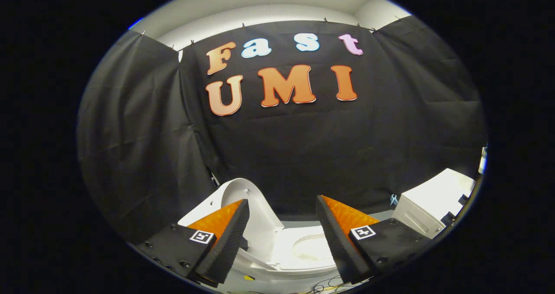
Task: Open the toilet lid.
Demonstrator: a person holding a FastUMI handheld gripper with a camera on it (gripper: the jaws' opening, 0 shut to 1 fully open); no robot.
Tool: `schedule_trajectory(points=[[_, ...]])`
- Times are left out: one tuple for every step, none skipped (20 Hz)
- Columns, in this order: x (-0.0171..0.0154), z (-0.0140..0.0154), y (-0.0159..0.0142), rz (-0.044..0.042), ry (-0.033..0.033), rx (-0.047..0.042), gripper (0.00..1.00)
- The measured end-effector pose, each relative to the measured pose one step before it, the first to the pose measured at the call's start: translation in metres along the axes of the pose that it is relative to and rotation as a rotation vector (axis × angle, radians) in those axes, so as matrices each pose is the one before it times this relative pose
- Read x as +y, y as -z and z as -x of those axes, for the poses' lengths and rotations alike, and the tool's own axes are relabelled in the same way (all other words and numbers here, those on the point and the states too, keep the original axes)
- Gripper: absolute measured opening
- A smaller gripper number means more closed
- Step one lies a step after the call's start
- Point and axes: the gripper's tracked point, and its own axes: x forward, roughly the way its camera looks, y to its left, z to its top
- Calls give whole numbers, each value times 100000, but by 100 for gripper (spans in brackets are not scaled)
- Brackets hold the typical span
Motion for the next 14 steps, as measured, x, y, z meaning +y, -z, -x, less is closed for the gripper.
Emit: schedule_trajectory(points=[[-622,505,-983,122,243,-1235,99],[-381,307,-837,-404,-311,-756,99],[-188,448,-862,-1474,-1279,-862,99],[-18,485,-1032,-2066,-1659,-797,99],[-158,484,-811,-2379,-1266,-560,99],[-332,657,-931,-2374,-656,-1328,99],[-332,492,-941,-1708,-63,-1744,99],[-528,317,-792,-283,680,-1599,99],[-477,346,-640,1083,1217,-1487,99],[-414,290,-490,1993,1464,-1248,99],[-237,160,-439,2151,1258,-964,99],[-185,346,-453,1487,839,-884,98],[27,257,-296,825,219,-640,98],[60,125,-74,533,-31,-335,98]])
